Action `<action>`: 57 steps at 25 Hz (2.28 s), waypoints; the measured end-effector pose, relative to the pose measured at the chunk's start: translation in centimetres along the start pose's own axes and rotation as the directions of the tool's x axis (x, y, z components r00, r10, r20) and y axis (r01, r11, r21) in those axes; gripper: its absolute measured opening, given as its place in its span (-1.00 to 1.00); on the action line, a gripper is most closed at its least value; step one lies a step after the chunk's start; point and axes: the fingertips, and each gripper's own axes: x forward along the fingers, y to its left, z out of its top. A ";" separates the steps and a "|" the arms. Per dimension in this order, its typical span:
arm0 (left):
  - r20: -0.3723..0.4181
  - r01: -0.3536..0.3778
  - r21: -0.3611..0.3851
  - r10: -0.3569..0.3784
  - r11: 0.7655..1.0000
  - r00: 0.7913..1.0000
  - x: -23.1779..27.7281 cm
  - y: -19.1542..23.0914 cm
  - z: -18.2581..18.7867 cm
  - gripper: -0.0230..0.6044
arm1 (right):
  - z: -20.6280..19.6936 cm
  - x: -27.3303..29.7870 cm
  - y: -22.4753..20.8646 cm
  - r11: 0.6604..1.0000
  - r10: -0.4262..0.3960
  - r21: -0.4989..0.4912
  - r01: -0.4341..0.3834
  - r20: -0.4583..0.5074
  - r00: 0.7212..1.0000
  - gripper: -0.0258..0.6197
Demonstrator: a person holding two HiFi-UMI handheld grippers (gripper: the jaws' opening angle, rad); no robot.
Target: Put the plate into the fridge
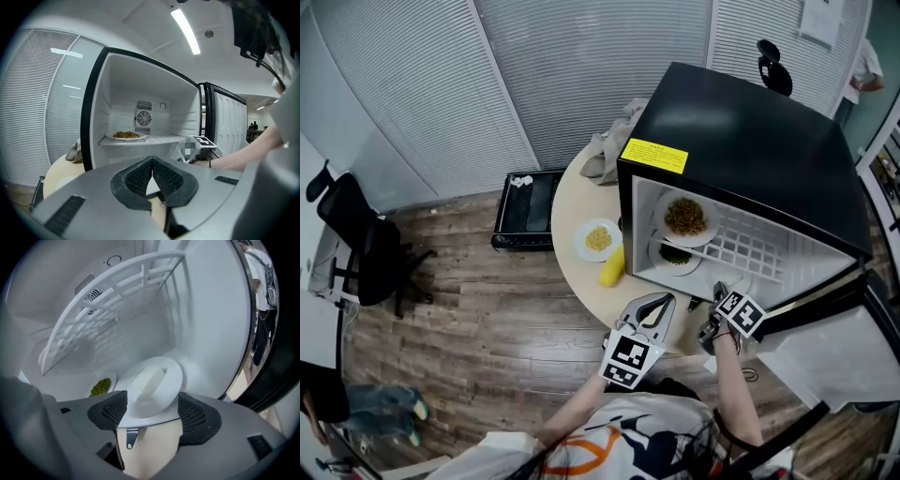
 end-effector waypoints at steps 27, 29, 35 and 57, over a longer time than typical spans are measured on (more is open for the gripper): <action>-0.011 0.074 -0.041 -0.075 0.996 0.997 -2.4 -1.2 -1.3 -0.89 | -3.5 -12.1 7.1 0.905 0.407 0.118 -0.408 0.033 0.913 0.08; -0.016 0.082 -0.056 -0.083 0.995 0.996 -2.8 -1.5 -1.8 -0.89 | -4.1 -13.1 7.2 0.899 0.425 0.108 -0.426 0.029 0.905 0.06; -0.015 0.104 -0.065 -0.105 0.992 0.994 -3.8 -3.0 -2.3 -0.89 | -5.5 -15.5 6.9 0.877 0.467 0.120 -0.466 0.024 0.884 -0.34; 0.021 -0.021 -0.072 0.023 0.997 1.000 -9.8 -13.1 -2.1 -0.89 | -9.3 -26.2 0.5 0.836 0.547 -0.009 -0.548 -0.059 0.835 -0.77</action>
